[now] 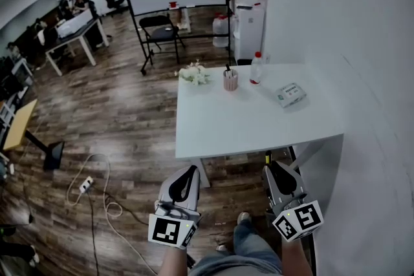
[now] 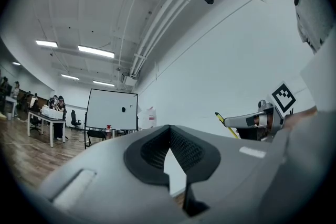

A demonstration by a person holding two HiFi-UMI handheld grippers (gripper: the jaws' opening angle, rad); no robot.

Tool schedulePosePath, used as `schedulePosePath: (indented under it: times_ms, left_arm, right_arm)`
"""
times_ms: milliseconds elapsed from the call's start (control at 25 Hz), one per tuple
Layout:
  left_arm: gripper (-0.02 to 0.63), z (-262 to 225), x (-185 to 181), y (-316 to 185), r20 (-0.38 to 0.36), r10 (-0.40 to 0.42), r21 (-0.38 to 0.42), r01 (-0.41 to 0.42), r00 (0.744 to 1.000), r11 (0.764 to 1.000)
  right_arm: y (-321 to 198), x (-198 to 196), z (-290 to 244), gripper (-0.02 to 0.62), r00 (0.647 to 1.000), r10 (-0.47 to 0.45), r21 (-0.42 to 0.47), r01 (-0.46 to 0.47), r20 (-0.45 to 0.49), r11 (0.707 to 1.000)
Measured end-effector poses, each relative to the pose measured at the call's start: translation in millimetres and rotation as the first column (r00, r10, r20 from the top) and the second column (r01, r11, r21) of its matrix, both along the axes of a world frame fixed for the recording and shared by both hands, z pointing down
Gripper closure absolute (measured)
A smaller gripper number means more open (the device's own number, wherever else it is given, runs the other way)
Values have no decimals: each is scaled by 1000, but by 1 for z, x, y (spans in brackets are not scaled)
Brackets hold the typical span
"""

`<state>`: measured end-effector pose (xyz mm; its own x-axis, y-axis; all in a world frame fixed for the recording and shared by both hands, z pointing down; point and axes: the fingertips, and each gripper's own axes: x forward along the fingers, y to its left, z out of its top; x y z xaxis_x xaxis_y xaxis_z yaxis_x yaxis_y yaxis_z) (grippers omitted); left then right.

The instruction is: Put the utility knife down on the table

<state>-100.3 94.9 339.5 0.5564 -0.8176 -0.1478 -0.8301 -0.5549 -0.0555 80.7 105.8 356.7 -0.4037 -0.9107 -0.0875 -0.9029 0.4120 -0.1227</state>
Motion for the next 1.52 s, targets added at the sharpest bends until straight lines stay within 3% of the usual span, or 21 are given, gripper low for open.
schedulePosePath:
  times_ms: [880, 1520]
  left_arm:
    - [595, -18, 49, -117, 0, -78, 30, 78, 997, 997]
    - [594, -11, 79, -147, 6, -133, 16, 133, 991, 991]
  right_arm:
    - [-134, 45, -17, 531, 995, -98, 24, 98, -7, 995]
    - [-178, 57, -8, 531, 980, -198, 3, 198, -3, 980]
